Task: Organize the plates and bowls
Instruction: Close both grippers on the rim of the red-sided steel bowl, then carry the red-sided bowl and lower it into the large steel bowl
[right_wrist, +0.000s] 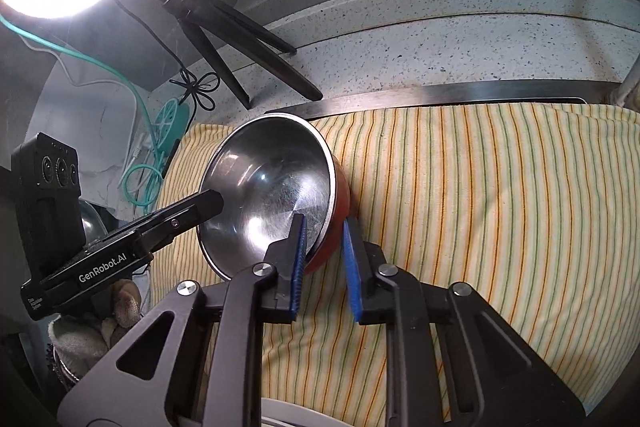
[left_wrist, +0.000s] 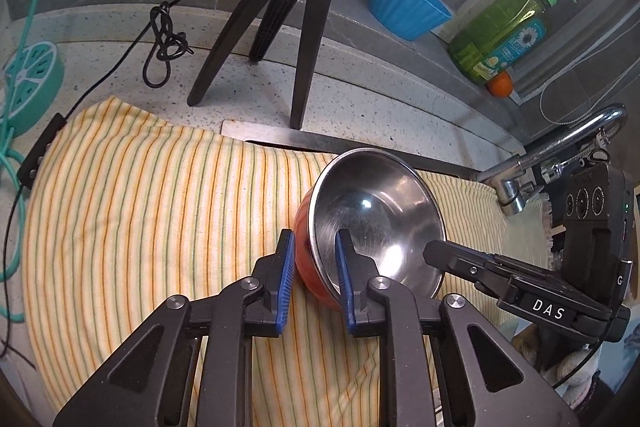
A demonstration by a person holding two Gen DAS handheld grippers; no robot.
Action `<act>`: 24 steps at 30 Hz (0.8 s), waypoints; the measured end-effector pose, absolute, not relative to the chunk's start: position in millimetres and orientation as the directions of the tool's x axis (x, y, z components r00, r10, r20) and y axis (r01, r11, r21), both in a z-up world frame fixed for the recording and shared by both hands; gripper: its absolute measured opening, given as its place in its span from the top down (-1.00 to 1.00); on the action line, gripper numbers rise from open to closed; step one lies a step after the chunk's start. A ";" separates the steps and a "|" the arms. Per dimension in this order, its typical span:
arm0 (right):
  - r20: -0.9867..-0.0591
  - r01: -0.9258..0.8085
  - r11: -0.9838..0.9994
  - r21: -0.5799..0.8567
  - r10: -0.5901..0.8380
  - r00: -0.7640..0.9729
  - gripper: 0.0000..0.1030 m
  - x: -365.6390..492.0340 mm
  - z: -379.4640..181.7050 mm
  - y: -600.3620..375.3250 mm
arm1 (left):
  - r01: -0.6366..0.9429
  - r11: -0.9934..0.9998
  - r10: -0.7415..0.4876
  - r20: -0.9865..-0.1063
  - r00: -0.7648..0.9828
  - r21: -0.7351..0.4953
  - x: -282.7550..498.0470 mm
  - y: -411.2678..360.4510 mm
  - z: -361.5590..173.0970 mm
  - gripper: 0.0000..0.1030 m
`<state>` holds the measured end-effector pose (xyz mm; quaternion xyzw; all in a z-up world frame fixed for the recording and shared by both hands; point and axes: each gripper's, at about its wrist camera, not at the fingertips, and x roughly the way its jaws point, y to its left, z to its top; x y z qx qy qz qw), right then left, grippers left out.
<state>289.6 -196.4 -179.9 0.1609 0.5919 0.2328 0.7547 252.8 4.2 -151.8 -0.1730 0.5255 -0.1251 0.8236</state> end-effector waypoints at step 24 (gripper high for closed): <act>-0.800 -0.210 0.822 0.530 0.566 0.200 0.68 261.4 -141.0 -198.7 | 0.034 0.889 -0.419 -0.781 0.463 -0.457 220.4 11.9 -120.8 0.69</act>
